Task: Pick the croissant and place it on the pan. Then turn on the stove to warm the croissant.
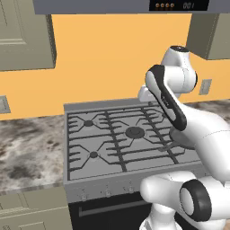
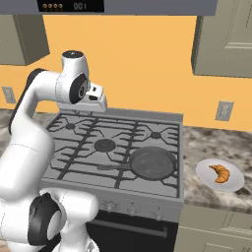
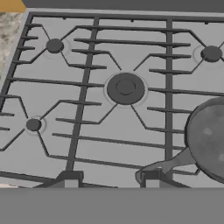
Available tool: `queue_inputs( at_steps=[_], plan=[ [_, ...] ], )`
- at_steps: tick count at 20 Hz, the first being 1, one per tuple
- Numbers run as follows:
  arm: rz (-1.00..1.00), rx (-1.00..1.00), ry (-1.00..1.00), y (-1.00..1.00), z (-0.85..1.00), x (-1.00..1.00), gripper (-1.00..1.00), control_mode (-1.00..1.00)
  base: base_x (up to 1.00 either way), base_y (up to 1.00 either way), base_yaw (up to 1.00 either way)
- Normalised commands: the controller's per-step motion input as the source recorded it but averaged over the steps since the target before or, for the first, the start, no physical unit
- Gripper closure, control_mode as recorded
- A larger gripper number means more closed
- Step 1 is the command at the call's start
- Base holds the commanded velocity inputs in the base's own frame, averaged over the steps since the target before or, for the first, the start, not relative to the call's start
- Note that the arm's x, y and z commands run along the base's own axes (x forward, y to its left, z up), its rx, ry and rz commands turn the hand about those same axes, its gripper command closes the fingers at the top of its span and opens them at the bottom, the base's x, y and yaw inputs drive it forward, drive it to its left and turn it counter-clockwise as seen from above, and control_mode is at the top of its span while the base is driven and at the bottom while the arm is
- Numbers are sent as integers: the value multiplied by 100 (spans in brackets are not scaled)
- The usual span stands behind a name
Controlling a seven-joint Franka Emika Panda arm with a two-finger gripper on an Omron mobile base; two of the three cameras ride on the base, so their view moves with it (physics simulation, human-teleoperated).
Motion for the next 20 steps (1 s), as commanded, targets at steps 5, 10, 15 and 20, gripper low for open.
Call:
queue_inputs(
  at_steps=[5, 10, 15, 20],
  plan=[
    [0, 5, 0, -58, -12, 1, -100, -100, 0, 0, 0],
    [0, 1, 0, -100, -22, 0, -100, -100, 0, 0, 0],
    [-2, -1, 0, -100, -44, 0, -100, -100, 0, 0, 0],
    [-7, -3, 4, -100, -41, 11, -100, -100, 0, 0, 0]
  ],
)
